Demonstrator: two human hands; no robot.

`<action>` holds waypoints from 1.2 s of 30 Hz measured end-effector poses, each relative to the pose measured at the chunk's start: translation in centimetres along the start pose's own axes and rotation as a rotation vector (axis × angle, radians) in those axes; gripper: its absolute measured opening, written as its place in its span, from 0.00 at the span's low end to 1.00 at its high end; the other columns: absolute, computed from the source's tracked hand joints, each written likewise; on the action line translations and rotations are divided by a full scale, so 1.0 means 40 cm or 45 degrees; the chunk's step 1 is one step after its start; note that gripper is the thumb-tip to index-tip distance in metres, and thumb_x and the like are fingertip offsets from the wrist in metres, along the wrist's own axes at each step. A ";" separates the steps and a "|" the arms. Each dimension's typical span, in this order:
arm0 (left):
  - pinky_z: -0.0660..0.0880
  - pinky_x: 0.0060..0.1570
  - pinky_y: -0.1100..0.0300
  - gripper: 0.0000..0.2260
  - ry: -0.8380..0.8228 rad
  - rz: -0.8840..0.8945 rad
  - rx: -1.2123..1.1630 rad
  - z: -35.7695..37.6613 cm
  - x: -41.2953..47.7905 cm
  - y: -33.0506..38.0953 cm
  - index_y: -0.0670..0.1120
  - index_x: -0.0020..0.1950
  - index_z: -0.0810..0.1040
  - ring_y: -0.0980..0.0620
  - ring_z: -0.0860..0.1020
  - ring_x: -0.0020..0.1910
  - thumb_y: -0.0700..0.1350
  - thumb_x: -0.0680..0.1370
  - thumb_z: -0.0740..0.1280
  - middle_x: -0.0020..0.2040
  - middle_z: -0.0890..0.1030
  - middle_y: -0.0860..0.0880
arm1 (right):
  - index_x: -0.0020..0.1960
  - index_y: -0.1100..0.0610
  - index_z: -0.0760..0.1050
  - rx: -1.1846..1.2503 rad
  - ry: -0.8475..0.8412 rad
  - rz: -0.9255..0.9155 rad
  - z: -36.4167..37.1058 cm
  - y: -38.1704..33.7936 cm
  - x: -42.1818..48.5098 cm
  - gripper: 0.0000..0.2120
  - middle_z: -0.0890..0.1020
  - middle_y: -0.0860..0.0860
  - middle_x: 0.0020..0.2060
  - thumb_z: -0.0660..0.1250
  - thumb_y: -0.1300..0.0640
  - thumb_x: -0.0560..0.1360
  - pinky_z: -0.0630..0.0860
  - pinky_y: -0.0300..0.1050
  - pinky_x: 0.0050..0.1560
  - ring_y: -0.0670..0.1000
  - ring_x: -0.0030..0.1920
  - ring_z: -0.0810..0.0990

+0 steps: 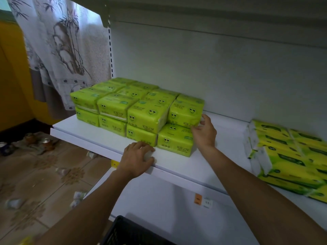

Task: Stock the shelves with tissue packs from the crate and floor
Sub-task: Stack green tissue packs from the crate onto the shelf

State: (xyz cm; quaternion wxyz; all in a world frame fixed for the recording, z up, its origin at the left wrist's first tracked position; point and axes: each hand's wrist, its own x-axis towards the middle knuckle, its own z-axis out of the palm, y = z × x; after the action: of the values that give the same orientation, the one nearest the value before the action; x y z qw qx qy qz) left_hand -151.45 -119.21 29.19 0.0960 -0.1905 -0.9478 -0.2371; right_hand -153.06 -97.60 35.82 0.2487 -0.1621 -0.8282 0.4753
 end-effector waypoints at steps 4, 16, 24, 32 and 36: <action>0.73 0.54 0.51 0.29 0.007 0.039 -0.082 -0.019 -0.056 0.001 0.45 0.54 0.81 0.39 0.76 0.52 0.59 0.66 0.51 0.53 0.80 0.42 | 0.69 0.56 0.66 -0.086 -0.007 -0.051 -0.030 -0.021 -0.064 0.28 0.71 0.56 0.62 0.65 0.65 0.70 0.74 0.51 0.58 0.58 0.51 0.78; 0.70 0.60 0.50 0.15 -0.114 -0.315 -0.142 0.025 -0.378 -0.087 0.48 0.61 0.76 0.44 0.71 0.62 0.50 0.76 0.62 0.61 0.73 0.44 | 0.62 0.58 0.70 -0.065 -0.450 -0.427 0.109 -0.048 -0.471 0.19 0.75 0.53 0.54 0.65 0.64 0.71 0.73 0.48 0.47 0.50 0.40 0.74; 0.70 0.57 0.57 0.20 -0.316 -0.666 -0.353 0.283 -0.616 -0.197 0.43 0.55 0.80 0.42 0.75 0.56 0.54 0.71 0.61 0.53 0.78 0.39 | 0.61 0.59 0.72 -0.192 -0.821 0.113 0.255 0.346 -0.661 0.17 0.77 0.54 0.58 0.66 0.63 0.73 0.72 0.40 0.53 0.50 0.52 0.76; 0.66 0.59 0.56 0.19 -0.548 -0.991 -0.477 0.542 -0.713 -0.285 0.42 0.60 0.77 0.41 0.72 0.60 0.51 0.73 0.63 0.59 0.74 0.39 | 0.61 0.61 0.74 -0.439 -1.002 0.689 0.364 0.674 -0.787 0.17 0.79 0.57 0.58 0.68 0.60 0.73 0.70 0.42 0.56 0.55 0.59 0.77; 0.67 0.56 0.56 0.15 -0.634 -1.109 -0.548 0.657 -0.698 -0.320 0.43 0.62 0.74 0.42 0.71 0.61 0.44 0.76 0.65 0.62 0.71 0.40 | 0.63 0.60 0.73 -0.522 -1.082 0.889 0.406 0.774 -0.816 0.17 0.78 0.55 0.57 0.66 0.59 0.75 0.69 0.41 0.51 0.55 0.60 0.74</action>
State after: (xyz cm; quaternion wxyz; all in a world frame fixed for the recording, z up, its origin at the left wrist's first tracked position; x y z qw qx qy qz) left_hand -133.69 -125.66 -6.54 -0.2795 0.1540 -0.8631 -0.3914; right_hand -134.39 -110.21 -6.36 -0.3131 -0.2653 -0.8279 0.3824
